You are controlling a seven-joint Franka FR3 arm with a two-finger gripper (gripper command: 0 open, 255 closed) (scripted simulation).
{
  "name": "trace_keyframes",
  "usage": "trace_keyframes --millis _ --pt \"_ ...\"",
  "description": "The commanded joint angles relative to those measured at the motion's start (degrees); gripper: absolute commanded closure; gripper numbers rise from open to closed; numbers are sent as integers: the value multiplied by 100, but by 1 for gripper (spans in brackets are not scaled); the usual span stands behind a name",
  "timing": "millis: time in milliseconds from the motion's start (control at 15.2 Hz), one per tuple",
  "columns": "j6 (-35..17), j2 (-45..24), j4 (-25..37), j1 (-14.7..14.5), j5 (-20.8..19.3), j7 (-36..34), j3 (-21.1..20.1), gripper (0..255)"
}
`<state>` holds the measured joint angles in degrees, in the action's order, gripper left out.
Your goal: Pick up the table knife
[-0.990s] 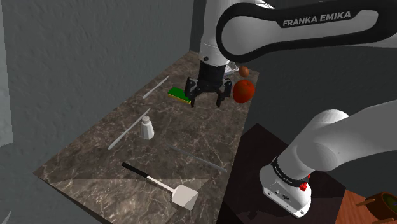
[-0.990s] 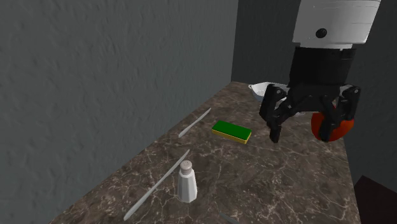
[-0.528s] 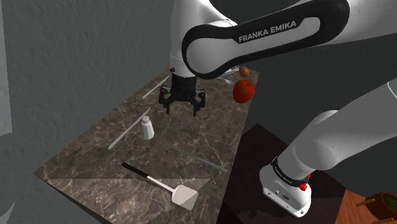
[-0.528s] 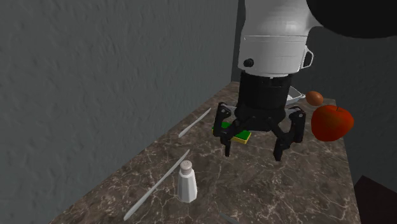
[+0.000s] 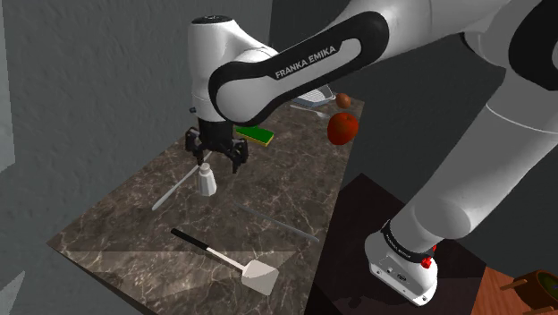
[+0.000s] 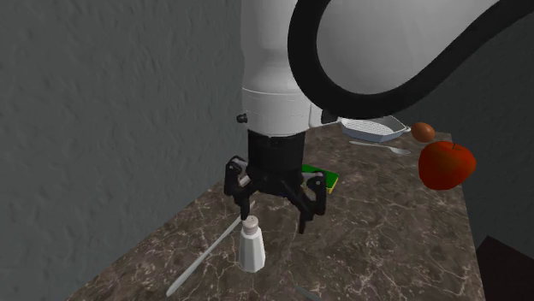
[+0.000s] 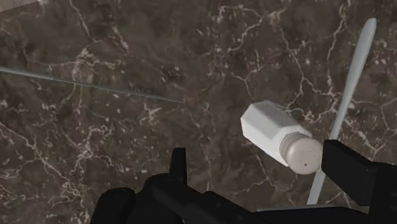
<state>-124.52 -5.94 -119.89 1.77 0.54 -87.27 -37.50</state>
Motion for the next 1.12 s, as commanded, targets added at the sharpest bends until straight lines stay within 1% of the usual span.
trace_keyframes --millis 0,264,462,594,1056 --pt "-58 -572 425 -160 -445 -626 26 0" --pt "1 -1601 1384 -627 -1122 -1548 311 0" --pt "135 -2324 2206 -1013 -1463 -2067 583 0" --pt "245 -2745 2735 -1229 -1614 -2317 735 0" --pt "-146 -3014 2603 -1312 -1744 -2380 867 0"
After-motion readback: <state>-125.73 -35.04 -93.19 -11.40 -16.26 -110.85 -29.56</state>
